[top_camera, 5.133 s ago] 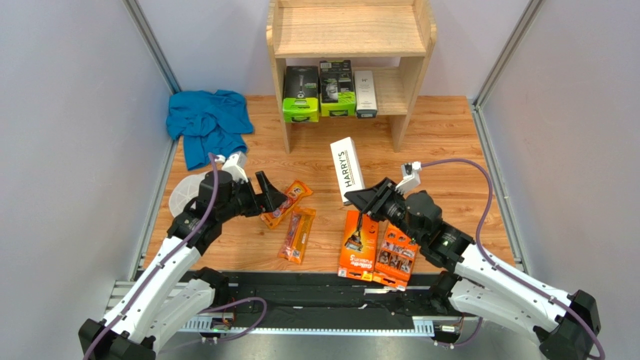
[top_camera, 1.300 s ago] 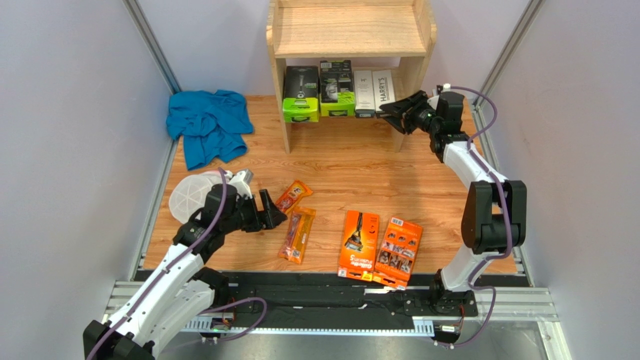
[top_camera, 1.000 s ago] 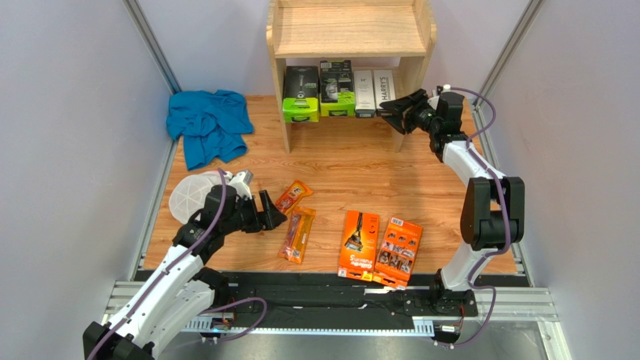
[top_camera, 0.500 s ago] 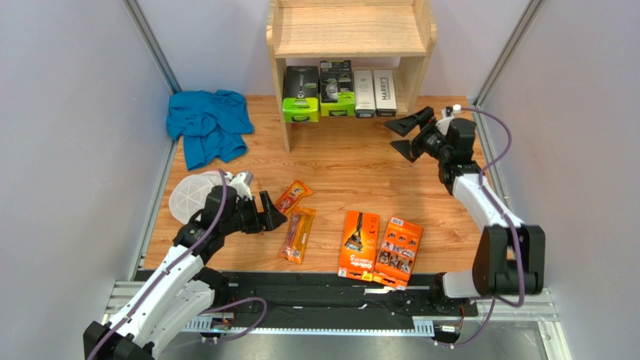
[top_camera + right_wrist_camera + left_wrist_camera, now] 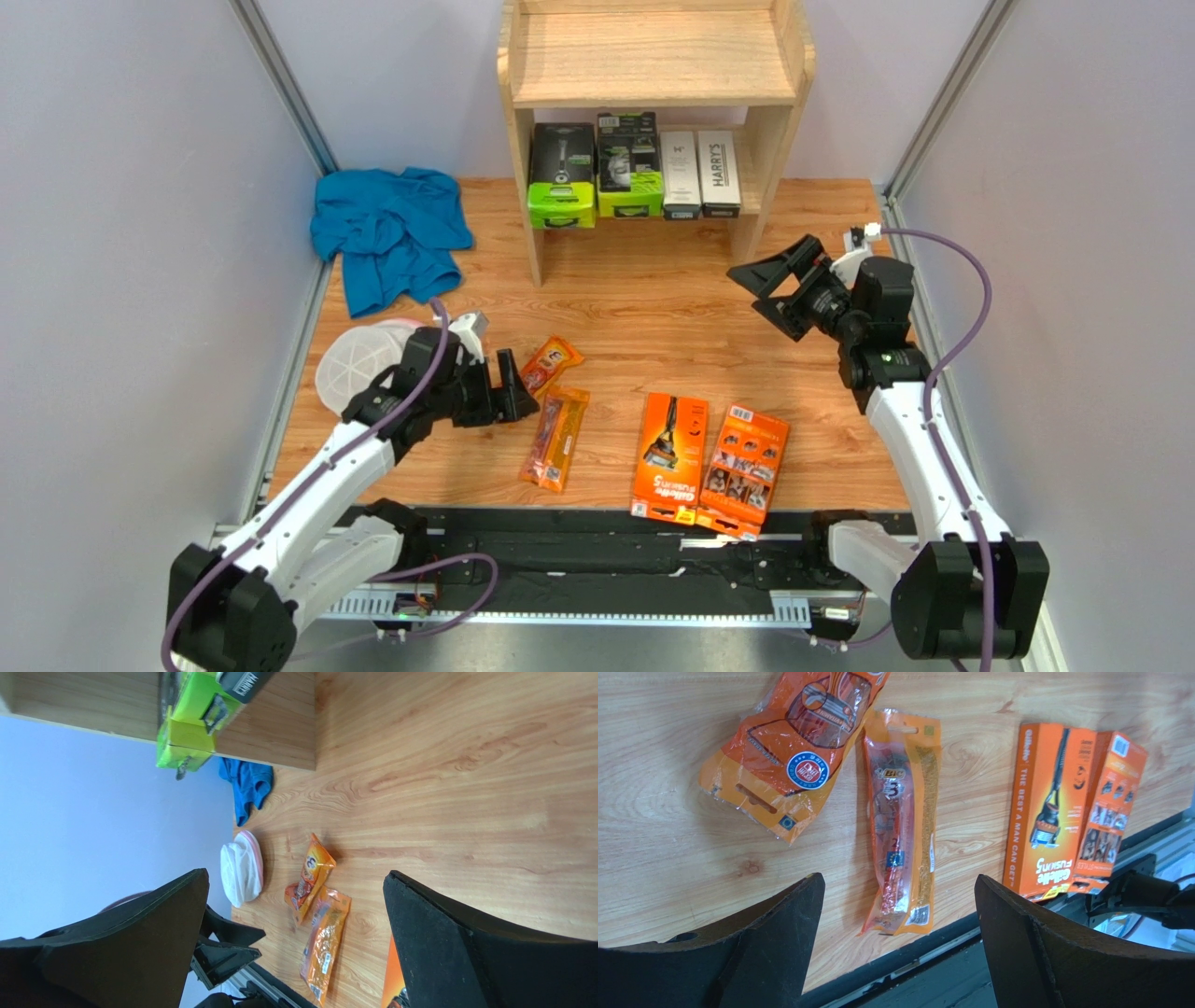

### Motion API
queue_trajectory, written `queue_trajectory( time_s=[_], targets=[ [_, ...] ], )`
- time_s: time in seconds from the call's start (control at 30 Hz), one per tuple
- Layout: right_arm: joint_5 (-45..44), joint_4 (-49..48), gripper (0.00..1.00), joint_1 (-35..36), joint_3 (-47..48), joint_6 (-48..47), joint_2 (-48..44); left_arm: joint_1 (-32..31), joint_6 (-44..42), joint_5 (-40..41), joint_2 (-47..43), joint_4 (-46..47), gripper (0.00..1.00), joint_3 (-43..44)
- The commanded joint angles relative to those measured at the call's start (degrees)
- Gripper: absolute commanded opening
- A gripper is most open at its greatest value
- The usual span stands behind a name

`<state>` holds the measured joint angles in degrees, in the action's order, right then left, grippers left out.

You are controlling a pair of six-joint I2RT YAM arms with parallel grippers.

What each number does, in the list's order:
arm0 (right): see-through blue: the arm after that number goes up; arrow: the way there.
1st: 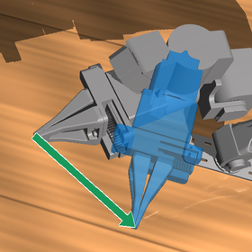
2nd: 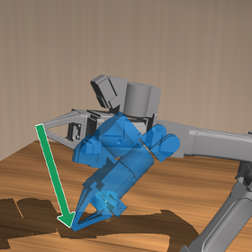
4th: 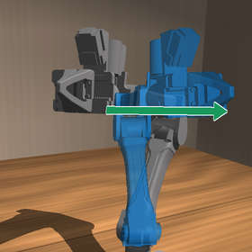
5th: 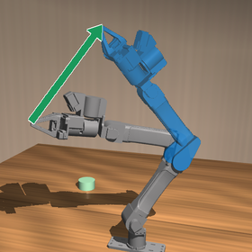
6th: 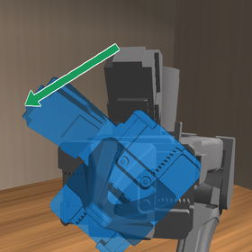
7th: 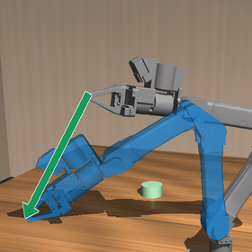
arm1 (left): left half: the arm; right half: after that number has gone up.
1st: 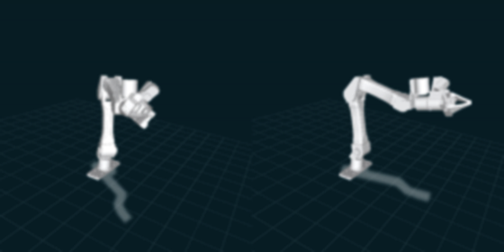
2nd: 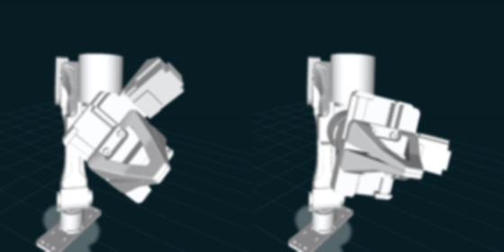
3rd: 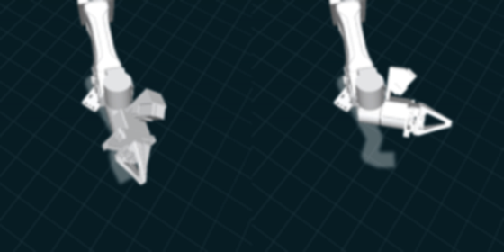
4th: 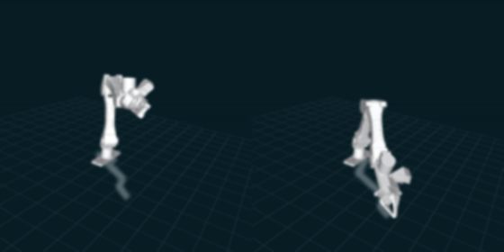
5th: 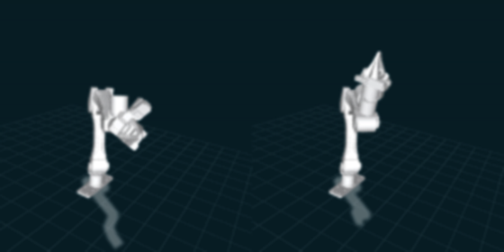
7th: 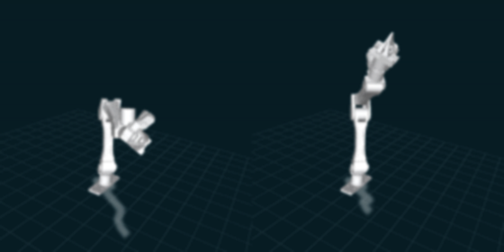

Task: Place and organize the shaving razors onto the shelf

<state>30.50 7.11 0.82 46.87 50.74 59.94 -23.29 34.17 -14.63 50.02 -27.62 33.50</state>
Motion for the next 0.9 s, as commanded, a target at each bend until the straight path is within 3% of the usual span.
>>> queue_trajectory(
  time_s=[0.0,0.4,0.63,0.87],
  targets=[
    [0.44,2.99,1.0,-0.12,0.15,-2.93,0.09,-1.32,-3.06,-1.01,5.08,-0.24,0.87,3.94],
    [2.28,4.04,1.0,-0.03,-6.61,-2.84,-4.22,-11.07,-4.38,4.09,29.5,-3.15,0.83,13.52],
    [2.46,8.18,0.99,-0.03,-9.43,-4.6,-8.08,-14.59,-3.85,7.33,34.17,-4.2,0.8,16.51],
    [3.43,10.2,0.99,0.06,-12.85,-5.21,-11.07,-17.4,-4.55,11.28,39.01,-6.48,0.7,19.85]
  ],
)
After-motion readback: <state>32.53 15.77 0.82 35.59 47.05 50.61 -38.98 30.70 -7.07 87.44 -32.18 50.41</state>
